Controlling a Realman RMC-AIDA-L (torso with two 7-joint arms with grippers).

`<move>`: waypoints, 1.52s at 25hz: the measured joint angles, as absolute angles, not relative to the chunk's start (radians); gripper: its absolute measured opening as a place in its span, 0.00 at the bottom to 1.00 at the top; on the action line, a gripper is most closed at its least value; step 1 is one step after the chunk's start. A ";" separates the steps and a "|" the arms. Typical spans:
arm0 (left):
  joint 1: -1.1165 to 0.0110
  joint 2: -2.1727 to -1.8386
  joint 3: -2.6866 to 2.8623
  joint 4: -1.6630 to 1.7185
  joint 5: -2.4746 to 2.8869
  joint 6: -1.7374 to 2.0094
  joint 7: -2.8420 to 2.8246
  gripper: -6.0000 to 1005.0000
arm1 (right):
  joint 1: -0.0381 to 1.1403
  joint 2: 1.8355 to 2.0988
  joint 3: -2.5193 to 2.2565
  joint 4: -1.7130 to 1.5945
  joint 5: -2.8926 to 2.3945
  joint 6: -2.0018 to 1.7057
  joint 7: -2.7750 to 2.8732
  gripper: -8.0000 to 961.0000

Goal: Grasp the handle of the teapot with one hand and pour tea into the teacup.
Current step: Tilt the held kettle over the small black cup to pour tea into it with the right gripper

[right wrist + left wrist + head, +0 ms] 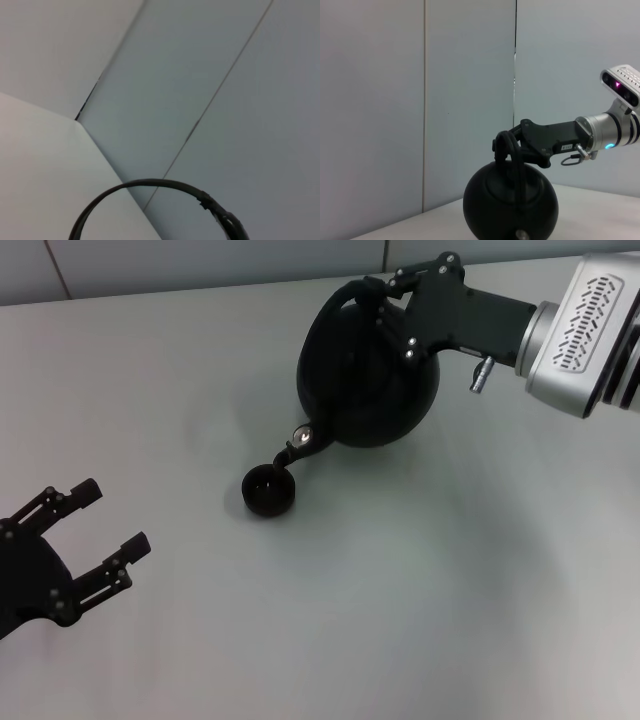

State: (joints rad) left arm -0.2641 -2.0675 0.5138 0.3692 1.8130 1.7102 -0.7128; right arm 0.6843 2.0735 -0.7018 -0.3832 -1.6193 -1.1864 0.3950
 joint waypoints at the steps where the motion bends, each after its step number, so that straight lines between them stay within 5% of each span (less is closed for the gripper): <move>1: -0.264 -2.068 0.514 0.368 1.813 1.710 -0.713 0.79 | 0.684 2.074 -0.704 -0.384 -1.619 -1.186 0.382 0.10; 38: -0.268 -2.066 0.514 0.353 1.796 1.721 -0.712 0.79 | 0.683 2.080 -0.738 -0.398 -1.610 -1.155 0.482 0.10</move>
State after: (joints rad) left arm -0.2676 -2.0663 0.5138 0.3529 1.7961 1.7209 -0.7117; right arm 0.6826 2.0798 -0.7376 -0.3976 -1.6095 -1.1551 0.4819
